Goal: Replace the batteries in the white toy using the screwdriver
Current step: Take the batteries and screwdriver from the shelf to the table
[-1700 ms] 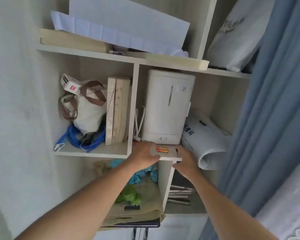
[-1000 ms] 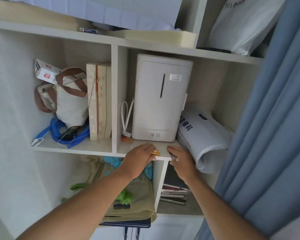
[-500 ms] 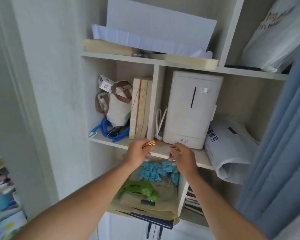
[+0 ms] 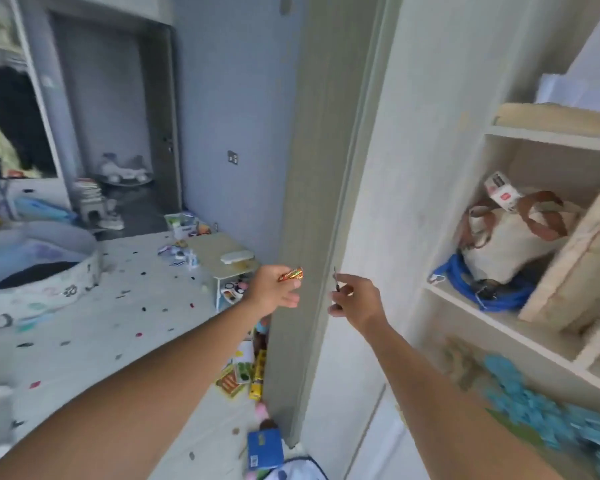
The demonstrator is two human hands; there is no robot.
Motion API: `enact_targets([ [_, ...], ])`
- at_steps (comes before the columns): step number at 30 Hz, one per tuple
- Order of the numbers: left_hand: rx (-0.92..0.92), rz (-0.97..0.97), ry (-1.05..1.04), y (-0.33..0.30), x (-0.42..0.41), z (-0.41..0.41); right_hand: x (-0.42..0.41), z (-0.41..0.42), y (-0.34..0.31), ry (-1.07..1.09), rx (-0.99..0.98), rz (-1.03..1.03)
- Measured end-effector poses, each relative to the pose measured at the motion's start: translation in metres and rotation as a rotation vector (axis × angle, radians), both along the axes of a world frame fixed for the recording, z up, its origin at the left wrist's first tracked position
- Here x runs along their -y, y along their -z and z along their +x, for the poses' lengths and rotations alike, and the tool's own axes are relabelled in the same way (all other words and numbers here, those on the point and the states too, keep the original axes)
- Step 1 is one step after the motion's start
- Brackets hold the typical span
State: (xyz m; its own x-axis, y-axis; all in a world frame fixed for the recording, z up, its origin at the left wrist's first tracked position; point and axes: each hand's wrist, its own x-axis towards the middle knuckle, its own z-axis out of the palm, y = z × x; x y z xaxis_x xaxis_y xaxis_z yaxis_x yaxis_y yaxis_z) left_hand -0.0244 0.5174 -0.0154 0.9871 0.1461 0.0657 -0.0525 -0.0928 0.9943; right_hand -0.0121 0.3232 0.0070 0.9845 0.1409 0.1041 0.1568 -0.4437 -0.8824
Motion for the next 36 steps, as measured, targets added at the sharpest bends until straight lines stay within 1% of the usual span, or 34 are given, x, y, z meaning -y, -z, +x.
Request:
enact_targets([
  [6,-0.062,0.068,-0.206,0.051,-0.195,-0.009,-0.195,0.026,0.052,-0.18,-0.089,0.037],
  [9,-0.108,0.094,-0.277,0.077,-0.275,-0.01,-0.278,0.041,0.081,-0.197,-0.121,0.072],
  [12,-0.134,0.087,-0.325,0.097,-0.34,-0.004,-0.345,0.057,0.105,-0.229,-0.162,0.093],
  [16,-0.173,0.086,-0.34,0.115,-0.401,0.021,-0.407,0.093,0.129,-0.25,-0.197,0.034],
  [20,-0.208,0.108,-0.339,0.134,-0.451,0.073,-0.458,0.147,0.146,-0.238,-0.245,0.113],
  [24,-0.223,0.117,-0.365,0.157,-0.494,0.141,-0.51,0.22,0.163,-0.243,-0.285,0.203],
  [30,-0.243,0.17,-0.37,0.168,-0.552,0.252,-0.581,0.329,0.175,-0.241,-0.289,0.218],
  [36,-0.258,0.121,-0.341,0.192,-0.625,0.362,-0.649,0.426,0.199,-0.213,-0.302,0.157],
])
